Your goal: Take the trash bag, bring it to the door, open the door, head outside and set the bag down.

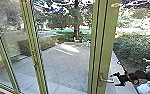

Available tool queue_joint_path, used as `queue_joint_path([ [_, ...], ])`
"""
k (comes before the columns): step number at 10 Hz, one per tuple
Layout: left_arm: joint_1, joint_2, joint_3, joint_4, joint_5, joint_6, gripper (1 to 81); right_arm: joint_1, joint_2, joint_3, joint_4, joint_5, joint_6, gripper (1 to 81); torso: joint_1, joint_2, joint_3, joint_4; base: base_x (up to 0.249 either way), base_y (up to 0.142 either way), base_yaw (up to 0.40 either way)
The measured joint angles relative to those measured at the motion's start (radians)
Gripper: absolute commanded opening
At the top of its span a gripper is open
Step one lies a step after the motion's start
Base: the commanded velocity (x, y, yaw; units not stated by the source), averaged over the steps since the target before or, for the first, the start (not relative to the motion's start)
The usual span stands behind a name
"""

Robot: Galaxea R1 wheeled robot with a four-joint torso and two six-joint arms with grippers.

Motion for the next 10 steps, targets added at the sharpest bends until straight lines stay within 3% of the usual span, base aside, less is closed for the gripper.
queue_joint_path([
  [6,0.0,0.0,-0.01,0.0,0.001,0.0,1.0,-0.044,0.095,-0.117,0.001,0.001,0.004,81.1,0.0,0.0,0.0,0.0,0.0,0.0,0.0],
  [10,0.0,0.0,-0.01,-0.005,0.001,0.0,1.0,-0.045,0.16,-0.197,0.0,-0.003,0.069,81.1,0.0,0.001,0.0,0.0,0.0,0.0,0.0],
])
